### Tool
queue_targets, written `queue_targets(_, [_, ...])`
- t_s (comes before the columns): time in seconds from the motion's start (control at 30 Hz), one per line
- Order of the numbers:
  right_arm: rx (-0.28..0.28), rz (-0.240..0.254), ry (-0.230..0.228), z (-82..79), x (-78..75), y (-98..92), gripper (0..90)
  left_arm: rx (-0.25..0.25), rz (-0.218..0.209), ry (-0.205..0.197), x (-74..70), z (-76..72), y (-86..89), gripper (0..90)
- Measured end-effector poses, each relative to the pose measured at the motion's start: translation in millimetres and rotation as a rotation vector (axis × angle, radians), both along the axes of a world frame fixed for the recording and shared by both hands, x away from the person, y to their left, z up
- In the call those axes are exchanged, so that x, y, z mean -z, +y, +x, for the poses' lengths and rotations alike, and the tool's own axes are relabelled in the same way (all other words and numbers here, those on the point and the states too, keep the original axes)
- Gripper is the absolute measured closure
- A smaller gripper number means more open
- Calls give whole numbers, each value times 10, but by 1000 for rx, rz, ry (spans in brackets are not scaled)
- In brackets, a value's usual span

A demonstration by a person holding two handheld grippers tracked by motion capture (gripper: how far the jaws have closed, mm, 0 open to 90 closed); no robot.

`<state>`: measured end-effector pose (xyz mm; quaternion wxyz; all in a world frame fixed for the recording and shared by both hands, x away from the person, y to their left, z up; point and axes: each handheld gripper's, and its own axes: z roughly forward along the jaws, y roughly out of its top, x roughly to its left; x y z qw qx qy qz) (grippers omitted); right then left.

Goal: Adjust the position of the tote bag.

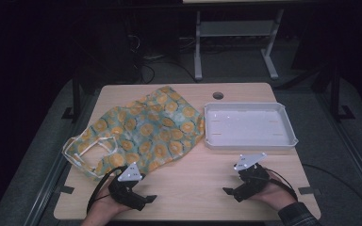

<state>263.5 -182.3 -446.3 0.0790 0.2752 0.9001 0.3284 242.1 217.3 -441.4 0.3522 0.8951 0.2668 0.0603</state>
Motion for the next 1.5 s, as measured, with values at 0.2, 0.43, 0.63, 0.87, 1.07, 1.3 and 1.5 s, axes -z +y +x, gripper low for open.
queue_targets(0.2, [9, 8, -1, -4, 2, -27, 74, 5, -21, 5, -20, 31, 5, 150])
queue_targets(0.43, [15, 14, -4, -1, -15, -44, 74, 6, -24, -9, -63, -4, 46, 163])
queue_targets(0.63, [12, 11, 2, -1, -6, 16, 86, -25, -36, -7, -101, -19, 152, 163])
queue_targets(0.87, [-7, 41, 19, 15, -6, 121, 112, -54, -36, -28, -151, -18, 272, 163])
queue_targets(1.07, [-20, 21, 28, 12, 30, 170, 116, -100, -38, -60, -251, 12, 461, 259])
queue_targets(1.3, [-14, 21, 33, 9, 29, 145, 117, -159, -27, -70, -270, 107, 656, 417])
queue_targets(1.5, [-19, 17, 33, 2, 31, 144, 118, -162, 35, -24, -169, 146, 704, 492])
